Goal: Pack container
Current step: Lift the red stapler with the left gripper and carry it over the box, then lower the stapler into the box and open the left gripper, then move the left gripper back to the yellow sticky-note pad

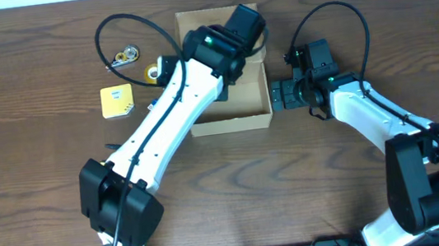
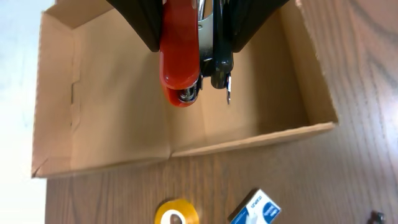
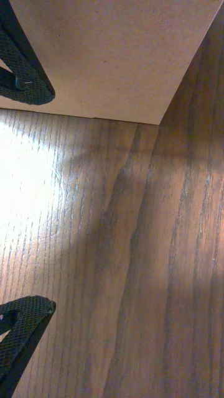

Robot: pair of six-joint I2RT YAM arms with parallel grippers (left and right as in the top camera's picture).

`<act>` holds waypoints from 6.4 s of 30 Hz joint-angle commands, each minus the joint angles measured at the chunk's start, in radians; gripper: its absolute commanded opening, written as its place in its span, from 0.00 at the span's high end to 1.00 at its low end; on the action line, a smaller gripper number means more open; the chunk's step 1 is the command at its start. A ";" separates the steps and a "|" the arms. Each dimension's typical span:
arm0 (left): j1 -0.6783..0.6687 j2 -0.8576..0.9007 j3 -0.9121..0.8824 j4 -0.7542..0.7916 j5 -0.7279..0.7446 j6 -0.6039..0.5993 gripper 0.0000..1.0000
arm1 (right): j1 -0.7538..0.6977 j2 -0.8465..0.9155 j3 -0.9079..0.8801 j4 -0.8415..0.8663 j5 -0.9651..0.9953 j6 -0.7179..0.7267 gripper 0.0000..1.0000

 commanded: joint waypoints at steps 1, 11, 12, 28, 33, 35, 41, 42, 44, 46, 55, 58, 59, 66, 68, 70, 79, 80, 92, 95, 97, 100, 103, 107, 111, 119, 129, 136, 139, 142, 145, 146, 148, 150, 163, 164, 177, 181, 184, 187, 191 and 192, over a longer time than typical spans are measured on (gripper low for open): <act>0.027 -0.004 -0.035 0.056 -0.004 0.039 0.94 | -0.001 0.009 -0.002 -0.001 0.000 -0.015 0.01; 0.056 -0.004 -0.224 0.330 0.050 0.025 0.94 | -0.001 0.009 -0.002 -0.001 0.000 -0.015 0.01; 0.056 -0.004 -0.224 0.317 0.057 0.025 0.94 | -0.001 0.009 -0.002 -0.001 0.000 -0.015 0.01; 0.056 0.108 -0.230 0.373 0.162 -0.005 0.94 | -0.001 0.009 -0.002 -0.001 0.000 -0.015 0.01; 0.058 0.123 -0.230 0.365 0.177 -0.005 0.94 | -0.001 0.009 -0.002 -0.001 0.000 -0.015 0.01; 0.059 0.123 -0.230 0.353 0.177 -0.004 0.94 | -0.001 0.009 -0.002 -0.001 0.000 -0.015 0.01; 0.060 0.123 -0.230 0.336 0.168 -0.001 0.95 | -0.001 0.009 -0.002 -0.001 0.000 -0.015 0.01; 0.061 0.123 -0.230 0.333 0.168 -0.001 0.94 | -0.001 0.009 -0.002 -0.001 0.000 -0.015 0.01; 0.064 0.123 -0.230 0.329 0.169 -0.001 0.94 | -0.001 0.009 -0.002 -0.001 0.000 -0.015 0.01; 0.066 0.123 -0.230 0.324 0.169 -0.001 0.89 | -0.001 0.009 -0.002 -0.001 0.000 -0.015 0.01; 0.074 0.123 -0.230 0.321 0.149 -0.002 0.65 | -0.001 0.009 -0.002 -0.001 0.000 -0.015 0.01; 0.078 0.123 -0.230 0.323 0.149 -0.002 0.58 | -0.001 0.009 -0.002 -0.001 0.000 -0.015 0.01; 0.079 0.123 -0.230 0.325 0.149 -0.002 0.57 | -0.001 0.009 -0.002 -0.001 0.000 -0.015 0.01; 0.079 0.123 -0.230 0.328 0.149 -0.002 0.58 | -0.001 0.009 -0.002 -0.001 0.000 -0.015 0.01; 0.079 0.123 -0.230 0.334 0.149 -0.003 0.58 | -0.001 0.009 -0.002 -0.001 0.000 -0.015 0.01; 0.079 0.123 -0.230 0.344 0.150 -0.003 0.60 | -0.001 0.009 -0.002 -0.001 0.000 -0.015 0.01; 0.079 0.121 -0.221 0.348 0.206 -0.001 0.95 | -0.001 0.009 -0.002 -0.001 0.000 -0.015 0.01; 0.079 0.119 -0.215 0.347 0.205 0.001 0.94 | -0.001 0.009 -0.002 -0.001 0.000 -0.015 0.01; 0.089 0.119 0.013 0.207 0.153 0.246 0.94 | -0.001 0.009 -0.002 -0.001 0.000 -0.015 0.01; 0.093 0.119 0.111 0.140 0.103 0.332 0.94 | -0.001 0.009 -0.002 -0.001 0.000 -0.015 0.01; 0.093 0.119 0.180 0.088 0.063 0.386 0.94 | -0.001 0.009 -0.002 -0.001 0.000 -0.015 0.01; 0.093 0.119 0.270 0.004 0.031 0.454 0.94 | -0.001 0.009 -0.002 -0.001 0.000 -0.015 0.01; 0.093 0.119 0.330 -0.082 0.018 0.478 0.94 | -0.001 0.009 -0.002 -0.001 0.000 -0.015 0.01; 0.093 0.119 0.383 -0.227 -0.005 0.500 0.94 | -0.001 0.009 -0.002 -0.001 0.000 -0.015 0.01; 0.093 0.119 0.395 -0.370 -0.010 0.524 0.94 | -0.001 0.009 -0.002 -0.001 0.000 -0.015 0.01; 0.129 0.119 0.391 -0.487 -0.121 0.654 0.94 | -0.001 0.009 -0.002 -0.001 0.000 -0.015 0.01; 0.387 0.119 0.391 -0.487 0.016 1.119 0.94 | -0.001 0.009 -0.002 -0.001 0.000 -0.015 0.01; 0.523 0.119 0.391 -0.487 0.082 1.528 0.94 | -0.001 0.009 -0.002 -0.001 0.000 -0.015 0.01; 0.560 0.119 0.391 -0.487 0.118 1.681 0.94 | -0.001 0.009 -0.002 -0.001 0.000 -0.015 0.01; 0.592 0.119 0.391 -0.487 0.163 1.828 0.94 | -0.001 0.009 -0.002 -0.001 0.000 -0.015 0.01; 0.612 0.119 0.391 -0.487 0.200 1.953 0.94 | -0.001 0.009 -0.002 -0.001 0.000 -0.015 0.01; 0.616 0.119 0.391 -0.487 0.203 1.976 0.94 | -0.001 0.009 -0.002 -0.001 0.000 -0.015 0.01; 0.621 0.119 0.391 -0.487 0.203 2.008 0.94 | -0.001 0.009 -0.002 -0.001 0.000 -0.015 0.01; 0.622 0.119 0.391 -0.487 0.230 2.036 0.94 | -0.001 0.009 -0.002 -0.001 0.000 -0.015 0.01; 0.625 -0.034 0.069 -0.447 0.435 2.154 0.94 | -0.001 0.009 -0.002 -0.001 0.000 -0.015 0.01; 0.625 -0.069 0.019 -0.428 0.406 2.154 0.94 | -0.001 0.009 -0.002 -0.001 0.000 -0.015 0.01; 0.629 -0.113 -0.308 -0.018 0.295 2.145 0.07 | -0.001 0.009 -0.002 -0.001 0.000 -0.015 0.01; 0.629 -0.078 -0.328 0.065 0.296 2.146 0.04 | -0.001 0.009 -0.002 -0.001 0.000 -0.015 0.01; 0.629 -0.051 -0.335 0.129 0.294 2.156 0.04 | -0.001 0.009 -0.002 -0.001 0.000 -0.015 0.01; 0.629 -0.007 -0.335 0.180 0.269 2.174 0.04 | -0.001 0.009 -0.002 -0.001 0.000 -0.015 0.01; 0.631 0.057 -0.335 0.217 0.247 2.176 0.04 | -0.001 0.009 -0.002 -0.001 0.000 -0.015 0.01; 0.633 0.072 -0.335 0.222 0.254 2.173 0.05 | -0.001 0.009 -0.002 -0.001 0.000 -0.015 0.01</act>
